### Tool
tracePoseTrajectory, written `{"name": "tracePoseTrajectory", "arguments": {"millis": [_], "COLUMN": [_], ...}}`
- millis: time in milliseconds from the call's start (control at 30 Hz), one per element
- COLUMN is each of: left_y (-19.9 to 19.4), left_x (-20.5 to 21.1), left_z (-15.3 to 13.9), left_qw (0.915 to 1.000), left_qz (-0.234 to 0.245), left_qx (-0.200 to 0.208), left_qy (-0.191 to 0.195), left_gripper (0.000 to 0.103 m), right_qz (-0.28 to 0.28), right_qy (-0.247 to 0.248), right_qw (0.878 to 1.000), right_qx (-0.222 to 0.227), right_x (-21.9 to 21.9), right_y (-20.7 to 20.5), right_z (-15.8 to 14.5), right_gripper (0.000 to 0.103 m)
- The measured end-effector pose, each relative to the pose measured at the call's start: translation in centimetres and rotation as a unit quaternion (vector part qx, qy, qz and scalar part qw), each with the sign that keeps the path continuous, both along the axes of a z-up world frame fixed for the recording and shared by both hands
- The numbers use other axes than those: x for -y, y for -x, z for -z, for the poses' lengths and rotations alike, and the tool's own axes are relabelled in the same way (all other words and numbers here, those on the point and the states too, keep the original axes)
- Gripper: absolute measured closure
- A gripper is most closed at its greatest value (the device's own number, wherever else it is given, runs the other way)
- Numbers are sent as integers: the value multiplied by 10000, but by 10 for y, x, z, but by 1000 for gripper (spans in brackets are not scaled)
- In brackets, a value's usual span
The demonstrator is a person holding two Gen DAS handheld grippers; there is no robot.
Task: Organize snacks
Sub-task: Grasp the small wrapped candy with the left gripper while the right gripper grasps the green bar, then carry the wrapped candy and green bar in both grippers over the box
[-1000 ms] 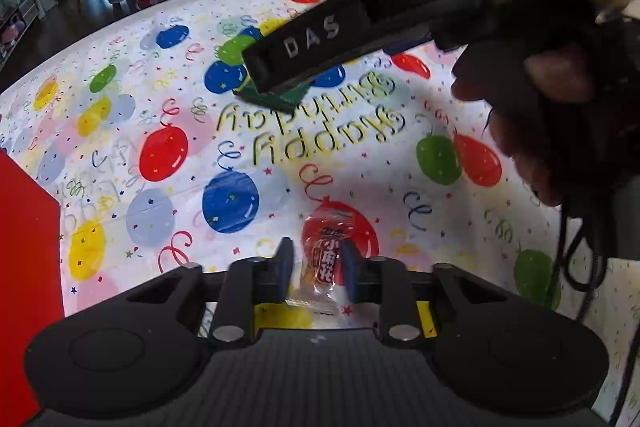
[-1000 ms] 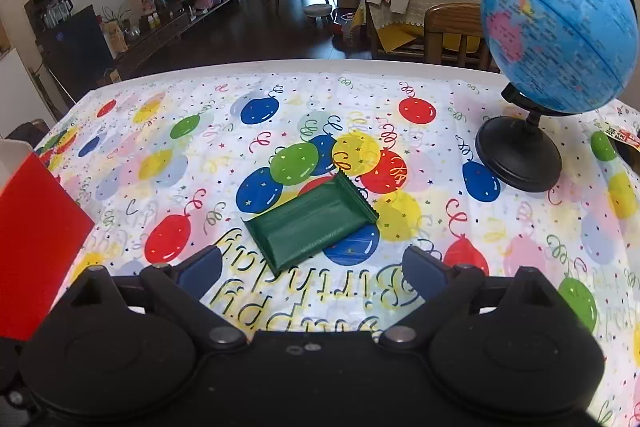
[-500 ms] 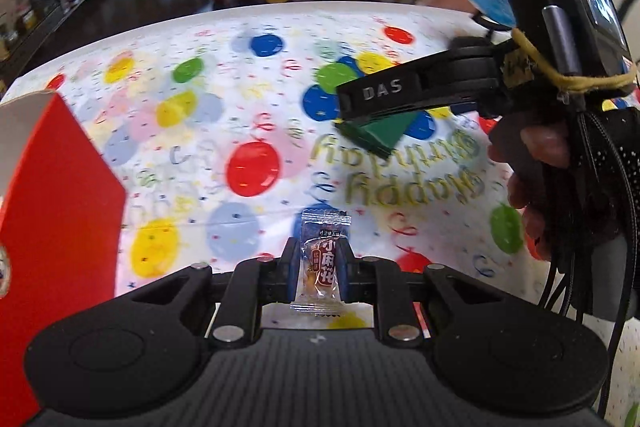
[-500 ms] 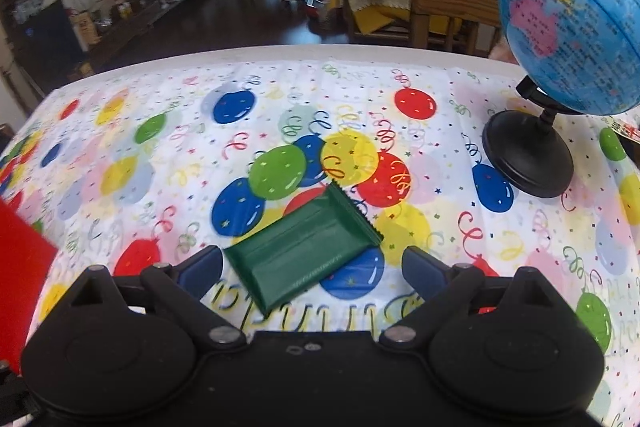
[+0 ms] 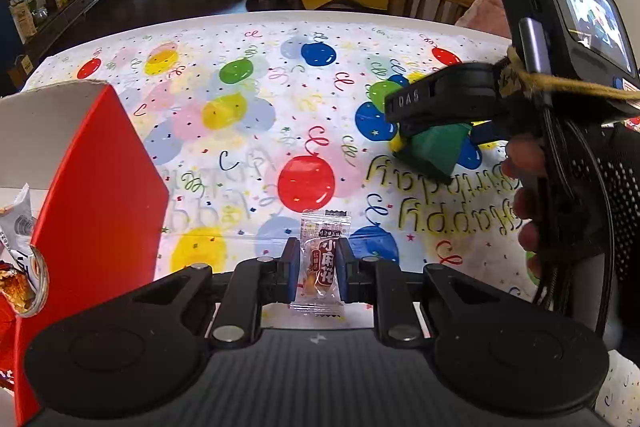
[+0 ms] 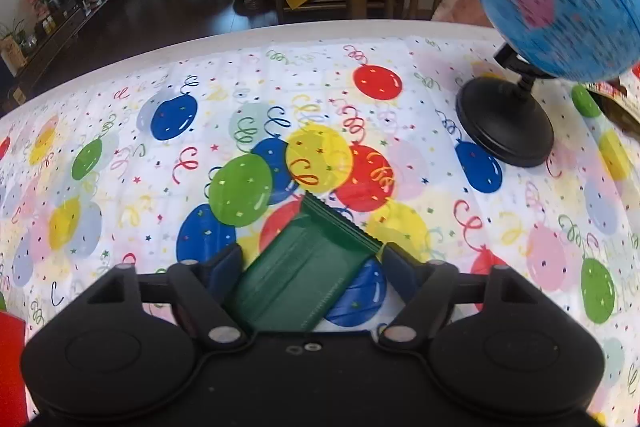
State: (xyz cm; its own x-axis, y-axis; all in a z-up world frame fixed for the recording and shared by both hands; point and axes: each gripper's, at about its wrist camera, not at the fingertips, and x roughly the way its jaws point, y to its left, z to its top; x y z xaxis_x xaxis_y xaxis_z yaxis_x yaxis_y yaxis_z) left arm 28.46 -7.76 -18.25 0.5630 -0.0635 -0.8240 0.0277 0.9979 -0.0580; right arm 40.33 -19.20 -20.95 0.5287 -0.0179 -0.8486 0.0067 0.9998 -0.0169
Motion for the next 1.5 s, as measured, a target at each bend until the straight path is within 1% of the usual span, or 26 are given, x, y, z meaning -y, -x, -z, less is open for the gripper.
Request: {"name": "tracePoseTrajectory", "arguments": {"millis": [67, 133, 200, 233, 267, 367, 533, 700, 867, 1267, 1500], "left_y": [1, 2, 4, 4, 5, 10, 20, 31, 45, 82, 100], "left_x": [-1, -2, -2, -3, -4, -4, -4, -4, -7, -23, -47], "left_z": [1, 1, 1, 1, 2, 2, -2, -12, -29, -68, -91], "left_qw": [10000, 10000, 10000, 9999, 9999, 9999, 9998, 9998, 9999, 9998, 9994], "left_qz": [3, 17, 19, 22, 23, 35, 56, 84, 119, 115, 13], "left_qx": [-17, -31, -68, -92, -109, -155, -203, -204, -97, 136, 305], "left_qy": [14, 13, 42, 62, 68, 52, 49, 15, 1, -48, -145], "left_gripper": [85, 85, 85, 85, 85, 85, 85, 85, 85, 85, 85], "right_qz": [-236, -415, -532, -628, -710, -912, -1010, -1043, -1120, -1330, -1494], "right_qy": [115, 105, -6, -77, -139, -419, -520, -626, -689, -716, -763], "right_qw": [9997, 9991, 9986, 9980, 9973, 9949, 9934, 9926, 9912, 9874, 9836], "right_qx": [9, -14, -50, -59, -82, -119, -130, -32, 119, 472, 668], "right_x": [-5, -5, -3, 0, 1, 8, 15, 21, 20, -1, -26], "right_y": [4, 8, 15, 19, 23, 39, 64, 85, 105, 159, 183], "right_z": [-1, -3, -5, -6, -7, -10, -16, -34, -56, -107, -132], "right_gripper": [44, 49, 53, 57, 58, 58, 58, 58, 58, 58, 58]}}
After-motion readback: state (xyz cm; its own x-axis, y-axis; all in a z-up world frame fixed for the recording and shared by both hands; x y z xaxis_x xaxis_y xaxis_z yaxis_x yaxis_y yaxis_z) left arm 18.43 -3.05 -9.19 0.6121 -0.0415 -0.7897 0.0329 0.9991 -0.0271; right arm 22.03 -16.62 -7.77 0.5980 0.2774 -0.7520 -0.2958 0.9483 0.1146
